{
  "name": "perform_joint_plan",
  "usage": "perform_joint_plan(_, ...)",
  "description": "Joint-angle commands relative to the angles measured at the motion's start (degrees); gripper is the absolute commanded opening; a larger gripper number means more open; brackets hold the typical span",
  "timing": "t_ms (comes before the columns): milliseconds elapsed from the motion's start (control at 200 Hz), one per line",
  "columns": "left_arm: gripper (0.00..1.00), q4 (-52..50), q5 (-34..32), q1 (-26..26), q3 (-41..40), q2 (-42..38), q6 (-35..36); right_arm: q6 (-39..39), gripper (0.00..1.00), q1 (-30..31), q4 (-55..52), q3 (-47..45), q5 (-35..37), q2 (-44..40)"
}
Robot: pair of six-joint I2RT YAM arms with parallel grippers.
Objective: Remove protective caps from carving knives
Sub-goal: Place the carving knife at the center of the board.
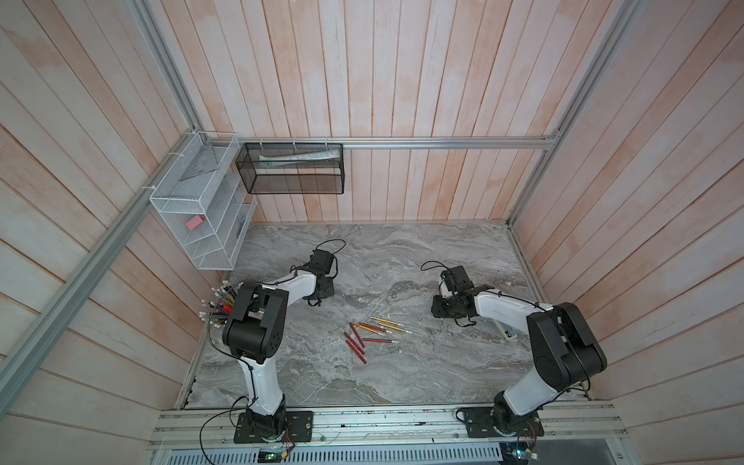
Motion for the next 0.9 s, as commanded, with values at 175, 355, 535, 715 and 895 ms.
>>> perform_joint_plan(175,0.26,0.58,-0.74,1.06,0.35,3.75,1.12,1.35,0.47,-0.09,-1.97,-0.65,0.44,-4.24)
perform_joint_plan(355,0.26,0.76,-0.97,1.07,-0.04,3.43,1.1,1.52,0.47,-0.07,-2.17,-0.56,0.11,-4.55)
perform_joint_plan(535,0.27,0.0,-0.85,1.07,0.49,2.21,0.97,1.53,0.47,-0.02,-2.24,-0.43,-0.77,-4.81)
perform_joint_plan(715,0.32,-0.78,0.12,0.98,0.5,-0.37,0.17,0.21,0.46,1.26,-2.63,0.51,-0.53,-4.89)
perform_joint_plan(895,0.35,-1.31,1.33,0.65,0.23,-3.03,-0.31,-1.02,0.45,4.13,-4.09,2.1,2.18,-3.46)
